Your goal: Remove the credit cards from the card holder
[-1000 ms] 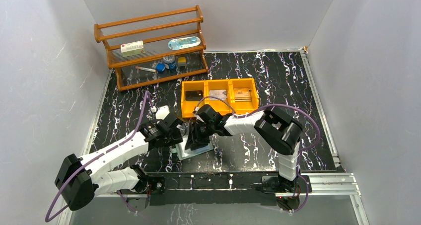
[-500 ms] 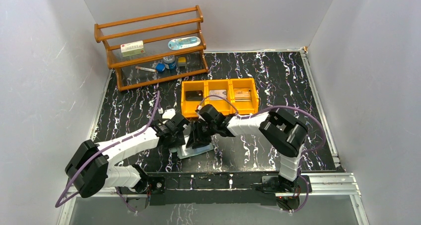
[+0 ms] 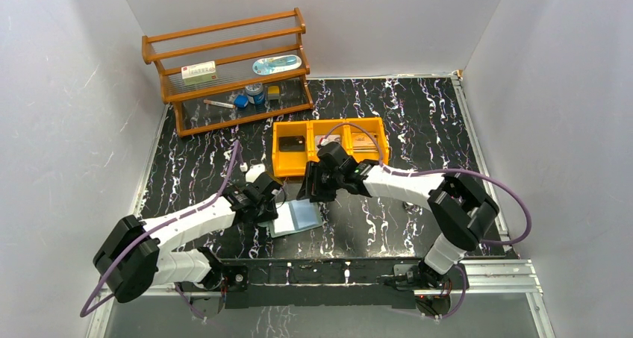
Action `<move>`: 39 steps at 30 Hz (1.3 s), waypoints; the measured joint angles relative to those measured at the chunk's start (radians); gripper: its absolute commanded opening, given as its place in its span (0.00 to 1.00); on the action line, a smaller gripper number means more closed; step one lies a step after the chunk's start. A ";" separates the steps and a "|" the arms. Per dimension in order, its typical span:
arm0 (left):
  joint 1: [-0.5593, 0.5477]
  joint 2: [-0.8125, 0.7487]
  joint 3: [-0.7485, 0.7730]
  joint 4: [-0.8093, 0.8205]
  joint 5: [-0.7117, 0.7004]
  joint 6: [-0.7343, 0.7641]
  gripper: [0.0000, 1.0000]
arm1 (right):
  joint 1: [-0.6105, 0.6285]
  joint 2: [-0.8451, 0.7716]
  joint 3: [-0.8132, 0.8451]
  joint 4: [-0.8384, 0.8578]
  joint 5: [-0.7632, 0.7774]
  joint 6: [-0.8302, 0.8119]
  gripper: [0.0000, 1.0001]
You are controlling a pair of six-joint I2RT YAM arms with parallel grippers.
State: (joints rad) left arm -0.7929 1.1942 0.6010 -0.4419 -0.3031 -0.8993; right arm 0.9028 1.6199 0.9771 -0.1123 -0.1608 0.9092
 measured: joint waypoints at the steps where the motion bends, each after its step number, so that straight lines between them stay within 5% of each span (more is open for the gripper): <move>1: 0.000 -0.001 0.000 0.009 0.002 0.005 0.28 | -0.005 0.007 -0.007 -0.004 -0.007 -0.003 0.56; 39: 0.000 0.029 0.000 0.054 0.061 0.043 0.26 | -0.001 0.043 -0.002 -0.133 0.024 -0.087 0.56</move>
State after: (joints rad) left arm -0.7929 1.2236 0.6010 -0.3878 -0.2424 -0.8562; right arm 0.9016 1.6630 0.9756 -0.2455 -0.1368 0.8219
